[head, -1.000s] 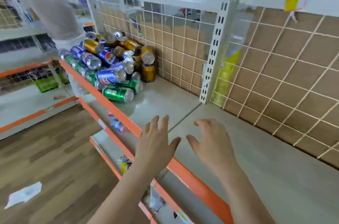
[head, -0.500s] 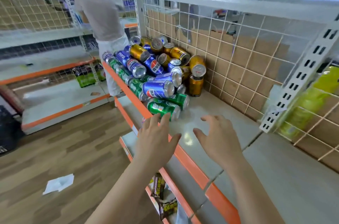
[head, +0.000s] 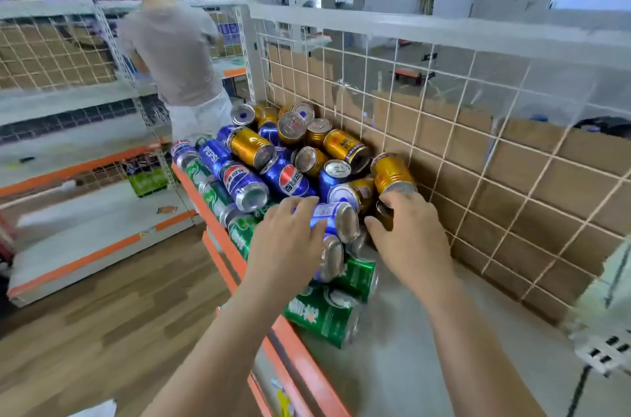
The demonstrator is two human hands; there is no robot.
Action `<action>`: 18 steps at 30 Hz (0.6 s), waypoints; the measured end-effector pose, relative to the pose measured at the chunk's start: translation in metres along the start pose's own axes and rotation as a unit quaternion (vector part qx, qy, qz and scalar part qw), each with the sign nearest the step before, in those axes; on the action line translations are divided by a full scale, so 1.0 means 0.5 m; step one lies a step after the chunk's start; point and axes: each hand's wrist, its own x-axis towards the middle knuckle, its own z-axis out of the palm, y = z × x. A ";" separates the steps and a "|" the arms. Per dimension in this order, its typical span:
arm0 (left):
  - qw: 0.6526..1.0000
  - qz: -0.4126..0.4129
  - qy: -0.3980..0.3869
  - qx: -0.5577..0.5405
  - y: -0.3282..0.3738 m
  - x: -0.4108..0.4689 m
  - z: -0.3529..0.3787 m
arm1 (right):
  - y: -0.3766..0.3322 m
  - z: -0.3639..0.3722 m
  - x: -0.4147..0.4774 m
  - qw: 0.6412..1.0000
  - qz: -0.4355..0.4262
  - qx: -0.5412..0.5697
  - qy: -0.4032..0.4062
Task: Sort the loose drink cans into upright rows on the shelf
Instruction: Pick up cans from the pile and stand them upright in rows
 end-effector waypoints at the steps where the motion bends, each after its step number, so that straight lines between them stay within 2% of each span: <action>1: 1.000 0.000 0.001 0.000 -0.008 0.022 0.001 | -0.002 0.002 0.021 1.000 0.007 0.000 0.010; 11: 1.000 0.002 -0.026 -0.004 -0.084 0.188 0.016 | 0.001 0.045 0.136 0.993 0.084 -0.071 0.040; 18: 0.998 0.061 -0.023 0.006 -0.165 0.296 -0.007 | -0.009 0.081 0.181 0.971 0.212 -0.111 0.002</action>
